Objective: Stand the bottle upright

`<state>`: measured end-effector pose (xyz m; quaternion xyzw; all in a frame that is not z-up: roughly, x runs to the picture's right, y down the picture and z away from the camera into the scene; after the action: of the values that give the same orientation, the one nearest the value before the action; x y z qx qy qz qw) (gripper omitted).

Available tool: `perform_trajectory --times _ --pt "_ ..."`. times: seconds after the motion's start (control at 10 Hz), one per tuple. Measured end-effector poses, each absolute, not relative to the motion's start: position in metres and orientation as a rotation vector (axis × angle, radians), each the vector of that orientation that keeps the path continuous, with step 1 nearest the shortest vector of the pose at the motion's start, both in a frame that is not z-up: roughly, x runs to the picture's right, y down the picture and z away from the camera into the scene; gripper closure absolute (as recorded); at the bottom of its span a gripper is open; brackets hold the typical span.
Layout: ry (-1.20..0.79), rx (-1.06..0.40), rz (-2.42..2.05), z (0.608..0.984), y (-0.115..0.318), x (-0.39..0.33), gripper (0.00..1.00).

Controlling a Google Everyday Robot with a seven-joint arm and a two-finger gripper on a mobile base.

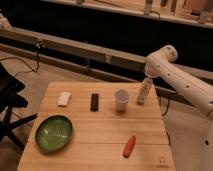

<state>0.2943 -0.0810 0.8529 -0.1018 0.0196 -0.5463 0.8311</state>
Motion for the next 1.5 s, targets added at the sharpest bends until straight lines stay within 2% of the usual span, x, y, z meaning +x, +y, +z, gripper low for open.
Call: perform_trajectory --times 0.5,0.6,1.2,1.3,1.5 --pt "0.085 -0.172 -1.217 0.859 -0.084 0.294 1.00" --pt "0.101 -0.162 -1.224 0.861 -0.085 0.296 0.95" --pt "0.176 -0.122 -1.252 0.867 -0.096 0.301 0.28" --pt "0.182 -0.124 -1.254 0.868 -0.096 0.302 0.21" --pt "0.187 -0.133 -1.252 0.869 -0.095 0.303 0.20"
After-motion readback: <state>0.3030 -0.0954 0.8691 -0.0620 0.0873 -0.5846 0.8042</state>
